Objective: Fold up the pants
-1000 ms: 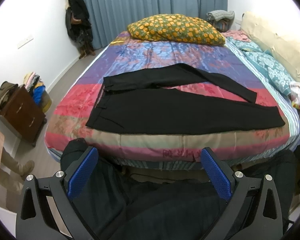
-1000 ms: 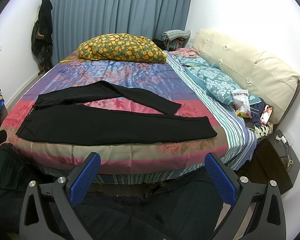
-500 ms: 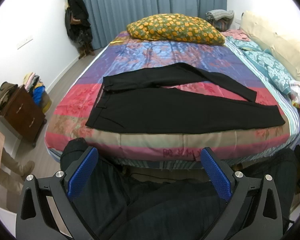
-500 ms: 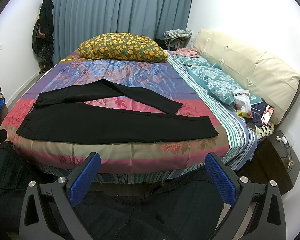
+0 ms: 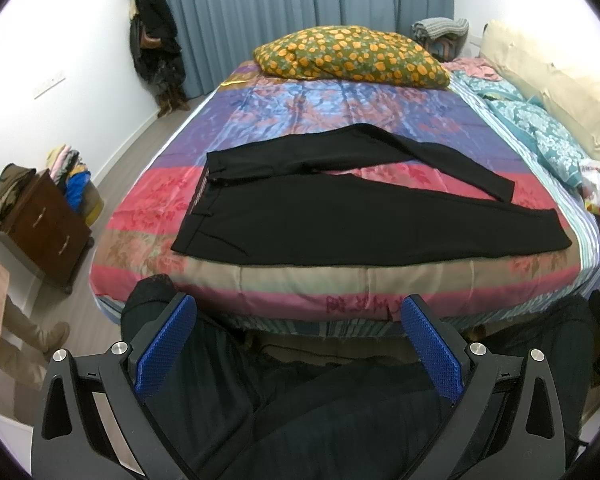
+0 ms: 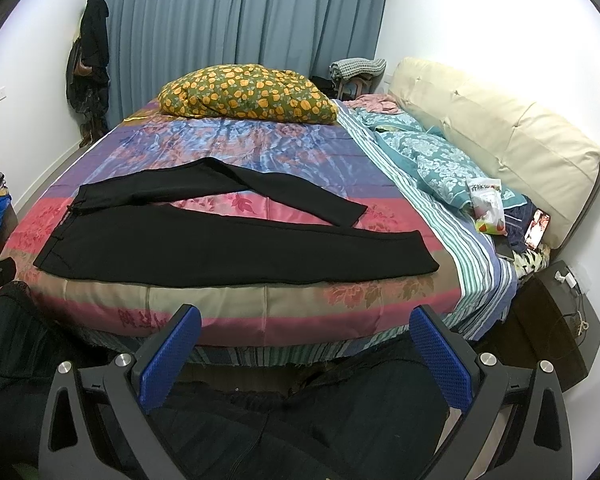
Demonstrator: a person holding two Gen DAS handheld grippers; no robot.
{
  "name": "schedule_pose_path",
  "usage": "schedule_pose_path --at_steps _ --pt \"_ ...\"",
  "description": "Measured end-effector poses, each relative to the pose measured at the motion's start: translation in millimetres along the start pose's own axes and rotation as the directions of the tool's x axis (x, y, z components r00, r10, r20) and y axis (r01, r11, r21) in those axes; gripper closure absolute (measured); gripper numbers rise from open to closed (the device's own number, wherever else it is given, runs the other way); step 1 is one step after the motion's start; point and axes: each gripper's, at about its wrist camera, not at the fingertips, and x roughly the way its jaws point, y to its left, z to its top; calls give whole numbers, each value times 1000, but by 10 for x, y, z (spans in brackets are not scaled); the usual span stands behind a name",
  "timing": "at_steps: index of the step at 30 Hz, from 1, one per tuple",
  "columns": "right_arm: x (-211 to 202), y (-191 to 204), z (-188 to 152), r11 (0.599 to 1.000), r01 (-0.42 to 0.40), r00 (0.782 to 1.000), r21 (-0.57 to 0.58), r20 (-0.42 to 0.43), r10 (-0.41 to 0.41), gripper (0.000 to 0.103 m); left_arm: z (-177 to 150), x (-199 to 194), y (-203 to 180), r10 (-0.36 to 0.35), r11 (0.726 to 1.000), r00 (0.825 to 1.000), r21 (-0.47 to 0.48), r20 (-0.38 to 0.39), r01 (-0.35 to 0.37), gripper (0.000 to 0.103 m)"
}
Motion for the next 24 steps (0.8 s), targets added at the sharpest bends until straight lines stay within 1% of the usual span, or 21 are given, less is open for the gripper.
schedule_pose_path --at_steps 24 --pt "15 45 -14 1000 -4 1000 -7 2 4 0 1 5 13 1 1000 1000 3 -1 -1 1"
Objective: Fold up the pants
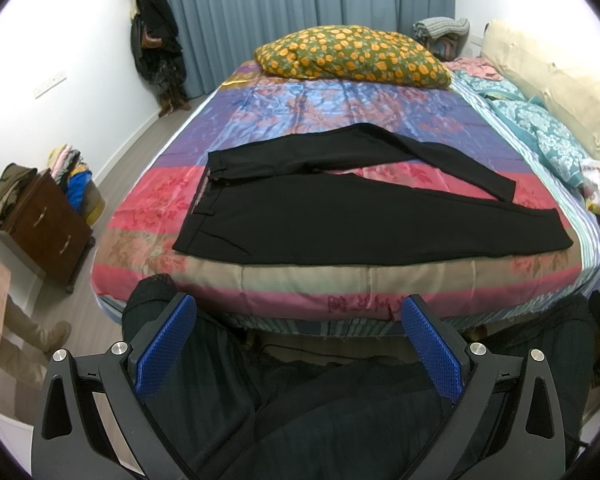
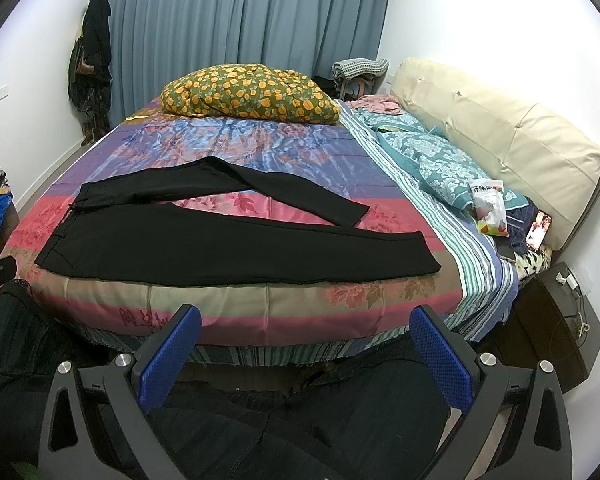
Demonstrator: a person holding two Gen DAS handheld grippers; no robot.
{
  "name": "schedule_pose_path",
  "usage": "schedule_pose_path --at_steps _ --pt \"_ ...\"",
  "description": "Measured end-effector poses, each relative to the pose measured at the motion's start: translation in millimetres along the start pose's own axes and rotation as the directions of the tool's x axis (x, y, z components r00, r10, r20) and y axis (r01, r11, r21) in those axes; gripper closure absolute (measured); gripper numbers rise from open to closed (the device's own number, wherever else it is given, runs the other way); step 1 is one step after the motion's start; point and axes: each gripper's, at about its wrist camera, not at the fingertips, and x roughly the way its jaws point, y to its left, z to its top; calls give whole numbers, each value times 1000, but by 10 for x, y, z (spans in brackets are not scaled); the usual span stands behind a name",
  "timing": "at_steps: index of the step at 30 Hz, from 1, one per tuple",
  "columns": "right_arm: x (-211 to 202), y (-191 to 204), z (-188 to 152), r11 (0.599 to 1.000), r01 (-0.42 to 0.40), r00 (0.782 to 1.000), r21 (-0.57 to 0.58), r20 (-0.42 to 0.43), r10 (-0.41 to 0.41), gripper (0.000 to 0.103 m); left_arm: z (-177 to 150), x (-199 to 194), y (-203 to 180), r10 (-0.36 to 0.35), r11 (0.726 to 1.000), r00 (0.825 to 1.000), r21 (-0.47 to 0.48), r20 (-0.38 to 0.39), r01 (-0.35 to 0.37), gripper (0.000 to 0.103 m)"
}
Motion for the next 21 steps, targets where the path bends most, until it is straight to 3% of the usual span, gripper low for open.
schedule_pose_path --at_steps 21 --pt "-1 54 -5 1000 0 1000 -1 2 0 0 0 4 6 1 1000 1000 1 -1 -1 1"
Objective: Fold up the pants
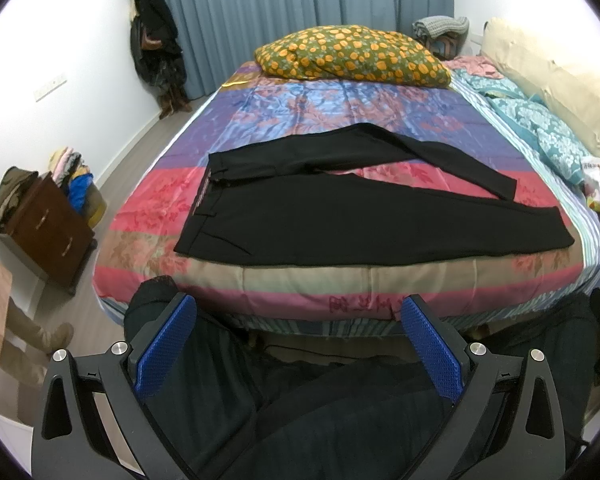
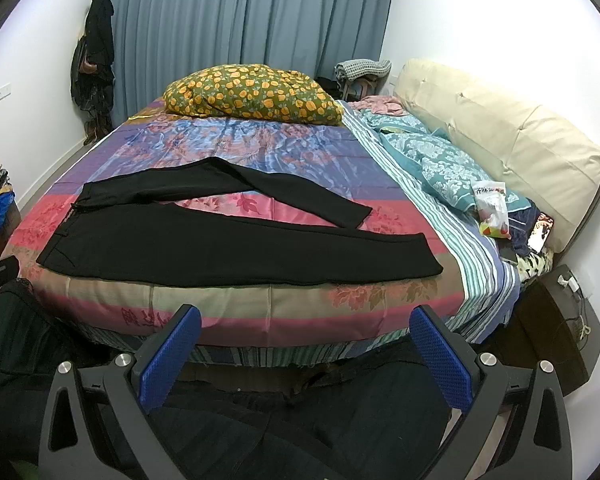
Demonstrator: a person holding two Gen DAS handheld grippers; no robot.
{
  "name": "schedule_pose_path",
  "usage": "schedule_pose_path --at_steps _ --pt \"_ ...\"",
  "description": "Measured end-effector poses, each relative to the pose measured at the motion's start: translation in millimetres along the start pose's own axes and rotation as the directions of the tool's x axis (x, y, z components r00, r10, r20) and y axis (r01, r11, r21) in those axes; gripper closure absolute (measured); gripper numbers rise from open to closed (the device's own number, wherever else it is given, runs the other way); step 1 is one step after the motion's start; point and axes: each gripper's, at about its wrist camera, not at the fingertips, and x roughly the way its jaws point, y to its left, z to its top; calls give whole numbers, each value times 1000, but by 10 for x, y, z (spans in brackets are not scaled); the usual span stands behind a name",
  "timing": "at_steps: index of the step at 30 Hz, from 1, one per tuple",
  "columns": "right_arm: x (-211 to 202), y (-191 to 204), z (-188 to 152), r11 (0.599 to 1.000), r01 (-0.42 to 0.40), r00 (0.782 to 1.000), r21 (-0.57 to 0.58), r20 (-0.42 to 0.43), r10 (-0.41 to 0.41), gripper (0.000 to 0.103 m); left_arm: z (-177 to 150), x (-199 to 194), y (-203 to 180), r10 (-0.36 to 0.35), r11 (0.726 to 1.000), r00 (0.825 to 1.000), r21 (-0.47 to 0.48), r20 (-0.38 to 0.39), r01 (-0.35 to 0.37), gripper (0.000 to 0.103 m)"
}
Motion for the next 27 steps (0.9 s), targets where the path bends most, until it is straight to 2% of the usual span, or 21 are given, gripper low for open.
schedule_pose_path --at_steps 27 --pt "-4 47 -6 1000 -3 1000 -1 -5 3 0 -9 3 -3 2 1000 1000 0 -2 -2 1"
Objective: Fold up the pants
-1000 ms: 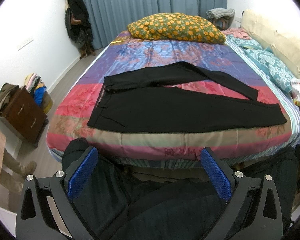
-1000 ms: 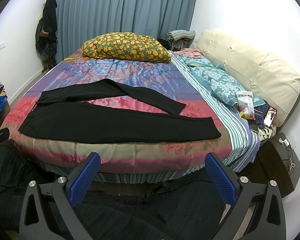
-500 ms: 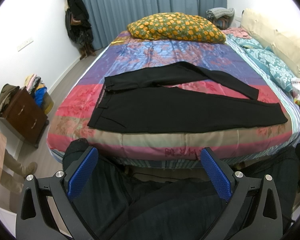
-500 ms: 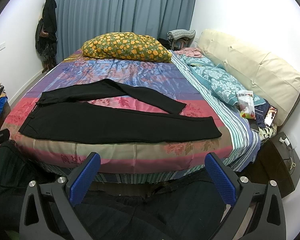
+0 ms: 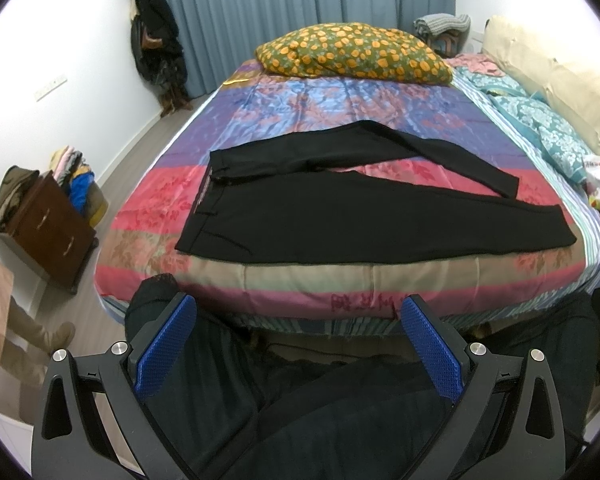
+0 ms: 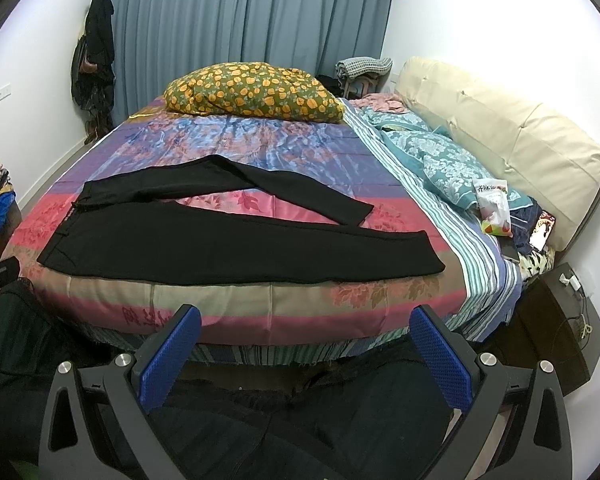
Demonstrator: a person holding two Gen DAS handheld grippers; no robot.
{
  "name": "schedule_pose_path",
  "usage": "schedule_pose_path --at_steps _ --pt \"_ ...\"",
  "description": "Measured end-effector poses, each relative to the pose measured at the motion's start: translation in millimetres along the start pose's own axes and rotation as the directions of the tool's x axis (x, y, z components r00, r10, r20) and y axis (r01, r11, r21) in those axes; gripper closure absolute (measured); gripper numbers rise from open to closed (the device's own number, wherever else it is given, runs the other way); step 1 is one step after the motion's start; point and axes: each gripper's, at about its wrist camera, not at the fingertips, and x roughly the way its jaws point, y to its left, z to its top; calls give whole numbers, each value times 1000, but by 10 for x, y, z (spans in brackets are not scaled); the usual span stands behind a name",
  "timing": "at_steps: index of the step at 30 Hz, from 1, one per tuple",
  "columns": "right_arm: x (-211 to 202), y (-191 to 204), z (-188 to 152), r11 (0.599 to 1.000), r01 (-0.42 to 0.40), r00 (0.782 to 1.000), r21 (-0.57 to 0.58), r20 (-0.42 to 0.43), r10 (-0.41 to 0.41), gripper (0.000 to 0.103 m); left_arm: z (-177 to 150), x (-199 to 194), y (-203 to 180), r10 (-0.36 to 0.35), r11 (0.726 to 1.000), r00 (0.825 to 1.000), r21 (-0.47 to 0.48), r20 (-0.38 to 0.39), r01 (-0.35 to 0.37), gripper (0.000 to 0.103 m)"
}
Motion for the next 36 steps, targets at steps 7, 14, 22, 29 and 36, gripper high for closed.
schedule_pose_path --at_steps 7,14,22,29,36 --pt "2 -12 5 1000 0 1000 -1 0 0 0 -17 -1 19 0 1000 1000 0 -1 0 1" --pt "7 -17 15 1000 1 1000 -1 3 -1 0 -20 -1 26 -2 1000 1000 -1 1 2 1" --pt "5 -6 2 1000 2 1000 0 5 -2 0 -44 -3 70 0 1000 1000 1 -1 0 1" --pt "0 -20 -9 1000 4 1000 2 1 -4 0 -32 -8 92 3 1000 1000 3 -4 -3 1" --pt "-23 -38 -1 1000 7 1000 -2 7 -7 0 2 -8 71 -8 1000 1000 11 -2 8 1"
